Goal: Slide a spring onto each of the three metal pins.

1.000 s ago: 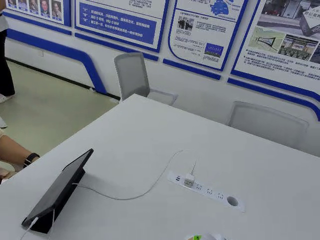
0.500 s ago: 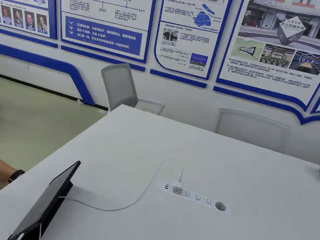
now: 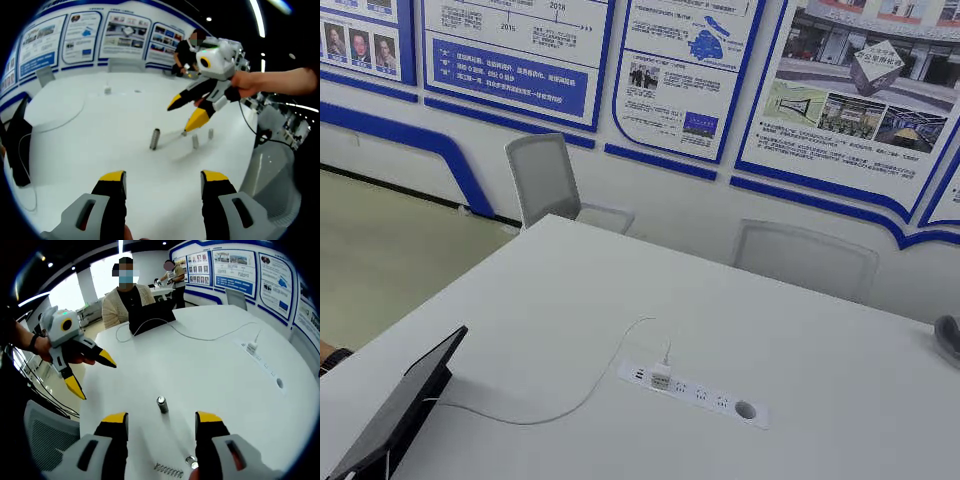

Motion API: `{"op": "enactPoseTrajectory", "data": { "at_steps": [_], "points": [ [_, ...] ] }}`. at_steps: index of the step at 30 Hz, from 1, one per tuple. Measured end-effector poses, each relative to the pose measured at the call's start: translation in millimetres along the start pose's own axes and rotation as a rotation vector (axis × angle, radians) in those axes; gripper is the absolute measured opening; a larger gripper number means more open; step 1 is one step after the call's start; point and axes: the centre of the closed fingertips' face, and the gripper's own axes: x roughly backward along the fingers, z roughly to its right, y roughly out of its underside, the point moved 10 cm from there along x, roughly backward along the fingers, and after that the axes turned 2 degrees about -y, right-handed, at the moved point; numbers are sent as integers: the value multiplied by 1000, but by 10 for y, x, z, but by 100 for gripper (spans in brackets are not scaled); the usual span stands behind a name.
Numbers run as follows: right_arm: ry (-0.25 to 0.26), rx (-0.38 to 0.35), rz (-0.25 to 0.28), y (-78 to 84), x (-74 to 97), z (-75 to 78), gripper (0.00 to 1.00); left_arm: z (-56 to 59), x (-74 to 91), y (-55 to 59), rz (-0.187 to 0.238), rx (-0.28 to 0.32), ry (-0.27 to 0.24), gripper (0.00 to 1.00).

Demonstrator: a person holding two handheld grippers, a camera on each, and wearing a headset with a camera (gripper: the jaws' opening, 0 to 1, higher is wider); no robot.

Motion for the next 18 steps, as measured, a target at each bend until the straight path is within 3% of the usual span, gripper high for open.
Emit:
{"op": "enactPoseTrajectory", "data": {
  "at_steps": [18],
  "points": [
    [46, -89, 55, 265, 213, -143, 62, 46, -28, -41, 7, 2, 8, 62]
  ]
}}
